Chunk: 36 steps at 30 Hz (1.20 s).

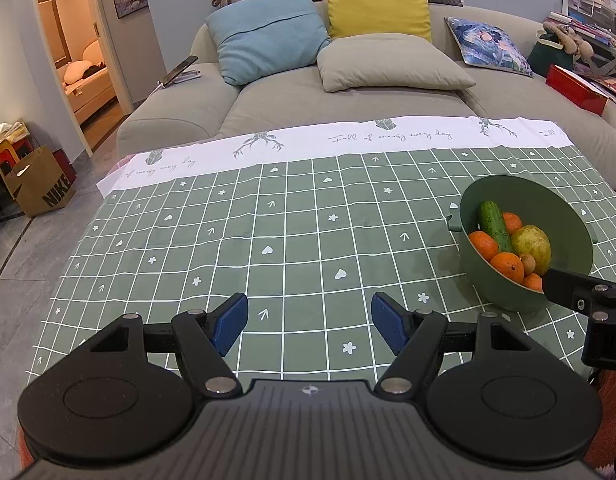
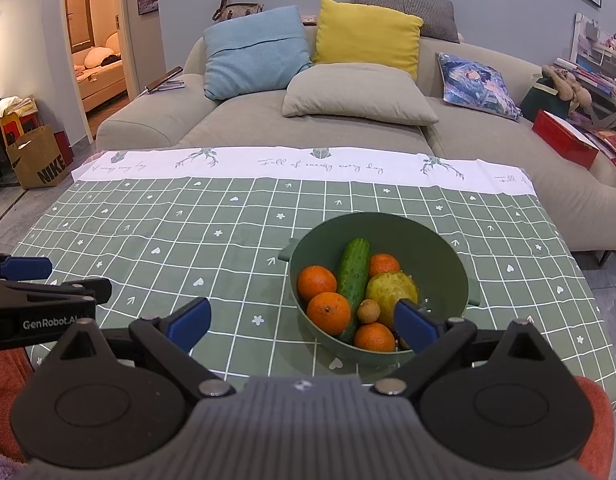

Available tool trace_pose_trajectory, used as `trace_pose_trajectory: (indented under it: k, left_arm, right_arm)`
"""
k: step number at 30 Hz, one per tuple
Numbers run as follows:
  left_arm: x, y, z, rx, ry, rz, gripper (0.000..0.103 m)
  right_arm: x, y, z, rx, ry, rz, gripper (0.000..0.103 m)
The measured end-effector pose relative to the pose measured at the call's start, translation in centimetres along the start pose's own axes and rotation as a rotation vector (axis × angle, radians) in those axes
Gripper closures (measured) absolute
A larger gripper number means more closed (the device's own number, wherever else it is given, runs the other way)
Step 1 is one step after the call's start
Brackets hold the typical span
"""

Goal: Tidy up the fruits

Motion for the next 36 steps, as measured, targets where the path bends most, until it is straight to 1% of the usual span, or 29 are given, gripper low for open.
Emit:
trace_pose_trajectory:
  k: [36]
  left_arm:
    - [0.21,0.05,-0.01,0.004,0.002,-0.002,0.02]
  right_arm:
    - [-0.11,-0.29,0.19,0.006,0.002,0.004,0.008]
Point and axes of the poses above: each gripper's, at about its wrist camera, not at the fingertips, and z roughly the way its jaws point, x to its left, y to its top, the point moved 8 cm from there along z, roughly the way its jaws point, and after that the axes turned 14 degrees about -x, right-handed, at the moved point
